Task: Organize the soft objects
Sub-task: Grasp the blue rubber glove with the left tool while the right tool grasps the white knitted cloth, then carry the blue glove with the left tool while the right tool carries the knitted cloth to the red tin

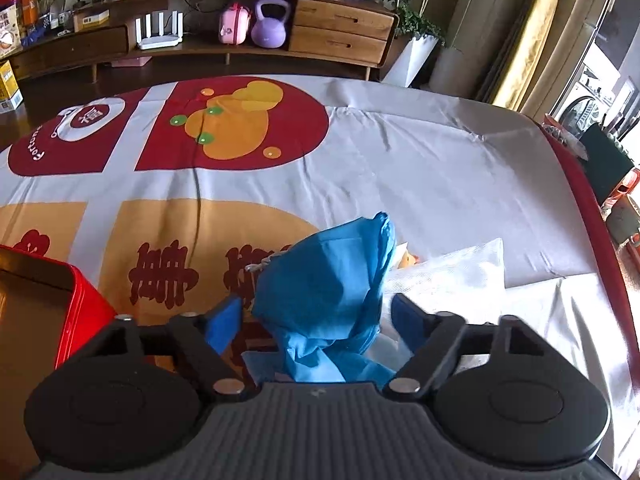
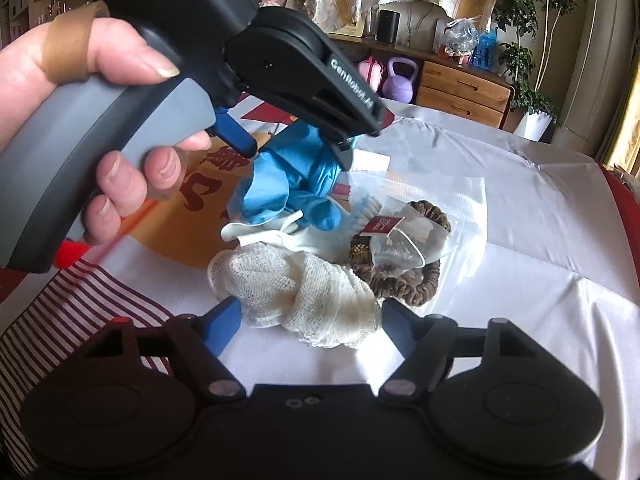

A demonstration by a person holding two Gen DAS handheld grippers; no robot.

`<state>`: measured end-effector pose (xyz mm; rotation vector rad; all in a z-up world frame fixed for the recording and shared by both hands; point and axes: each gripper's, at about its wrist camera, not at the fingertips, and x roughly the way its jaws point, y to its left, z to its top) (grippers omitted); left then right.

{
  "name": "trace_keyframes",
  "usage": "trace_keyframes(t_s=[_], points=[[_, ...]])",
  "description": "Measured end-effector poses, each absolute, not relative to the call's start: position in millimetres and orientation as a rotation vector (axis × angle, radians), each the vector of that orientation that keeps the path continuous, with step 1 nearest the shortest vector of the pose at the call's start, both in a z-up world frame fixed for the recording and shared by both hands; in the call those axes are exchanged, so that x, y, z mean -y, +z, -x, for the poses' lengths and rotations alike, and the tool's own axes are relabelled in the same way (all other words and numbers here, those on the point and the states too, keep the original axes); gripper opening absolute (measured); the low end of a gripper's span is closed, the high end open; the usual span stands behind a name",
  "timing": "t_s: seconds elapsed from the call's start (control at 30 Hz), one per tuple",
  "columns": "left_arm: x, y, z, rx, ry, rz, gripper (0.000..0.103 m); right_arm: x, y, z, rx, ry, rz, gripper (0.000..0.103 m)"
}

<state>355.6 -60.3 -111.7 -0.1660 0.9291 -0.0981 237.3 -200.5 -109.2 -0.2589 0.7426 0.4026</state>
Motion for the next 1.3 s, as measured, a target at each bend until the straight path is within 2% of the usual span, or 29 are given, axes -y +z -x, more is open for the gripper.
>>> trace_keyframes(t_s=[0.13,0.17,0.2,0.23,0.3,0.5,1.3], points=[[53.9,-112.7,-352.4,-0.919,-0.087,0.199,0.048,202.1,-109.4,-236.3,-0.746,0.383,0.249,0.057],[52.7,-112.4,-351.3,-0.914,-0.084,0.2,0.037,202.3,-109.5,-236.0,-0.747,0.377,0.248,0.053],[52.2,-112.3,-350.8,-0.914,-0.083,0.2,0.032,202.6,-109.6,-236.0,-0.747,0.37,0.248,0.049],[51.1,-112.3,-350.3,-0.915,-0.082,0.202,0.032,202.9,-109.5,-235.8,-0.745,0.363,0.247,0.045],[49.1,-111.2,-347.9,-0.906,-0.083,0.205,0.021,204.1,-108.6,-235.5,-0.739,0.359,0.243,0.038],[39.4,-101.2,-337.4,-0.88,-0.068,0.199,0.012,210.4,-101.0,-231.2,-0.73,0.356,0.207,0.033],[-28.2,-31.4,-254.4,-0.801,-0.05,0.285,0.012,207.3,-41.8,-182.9,-0.674,0.398,0.159,0.033]])
